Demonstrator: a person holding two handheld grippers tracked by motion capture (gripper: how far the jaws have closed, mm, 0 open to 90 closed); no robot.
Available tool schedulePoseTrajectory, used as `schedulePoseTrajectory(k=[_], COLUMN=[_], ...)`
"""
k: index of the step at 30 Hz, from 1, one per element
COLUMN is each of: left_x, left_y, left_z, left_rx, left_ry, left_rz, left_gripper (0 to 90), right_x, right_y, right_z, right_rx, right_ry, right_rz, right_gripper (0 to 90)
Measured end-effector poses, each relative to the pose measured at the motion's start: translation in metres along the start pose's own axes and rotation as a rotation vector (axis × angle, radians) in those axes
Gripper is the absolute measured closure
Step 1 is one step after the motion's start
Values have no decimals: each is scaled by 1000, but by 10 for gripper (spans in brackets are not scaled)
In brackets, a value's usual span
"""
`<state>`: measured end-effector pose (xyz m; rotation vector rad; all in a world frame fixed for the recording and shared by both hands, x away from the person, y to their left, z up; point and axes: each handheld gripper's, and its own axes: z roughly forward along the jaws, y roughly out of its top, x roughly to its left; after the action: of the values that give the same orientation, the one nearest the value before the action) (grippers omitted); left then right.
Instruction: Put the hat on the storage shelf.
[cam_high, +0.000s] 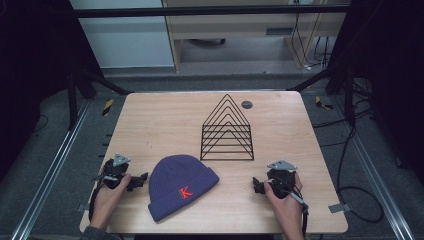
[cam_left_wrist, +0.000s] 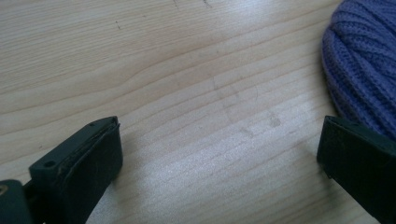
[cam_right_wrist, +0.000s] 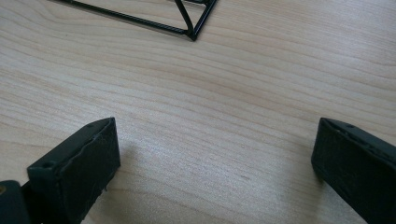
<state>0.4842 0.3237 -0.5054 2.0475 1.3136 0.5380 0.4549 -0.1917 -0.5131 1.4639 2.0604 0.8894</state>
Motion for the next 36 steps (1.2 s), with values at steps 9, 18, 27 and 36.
schedulePoseTrajectory(k=[9, 18, 27, 36], left_x=[-10, -46, -64, -60], left_y=[14, 53, 65, 57], left_z=[-26, -38, -9, 0], left_rx=[-45, 42, 185, 251], left_ry=[-74, -162, -155, -151], left_rz=[-11, 89, 146, 164], left_gripper=[50, 97, 204, 435], right_x=[0, 0, 0, 0], right_y=[0, 0, 0, 0], right_z=[0, 0, 0, 0], right_rx=[-1, -1, -1, -2], right_ry=[9, 9, 9, 9], right_rz=[-12, -12, -12, -13], right_gripper=[14, 14, 14, 14])
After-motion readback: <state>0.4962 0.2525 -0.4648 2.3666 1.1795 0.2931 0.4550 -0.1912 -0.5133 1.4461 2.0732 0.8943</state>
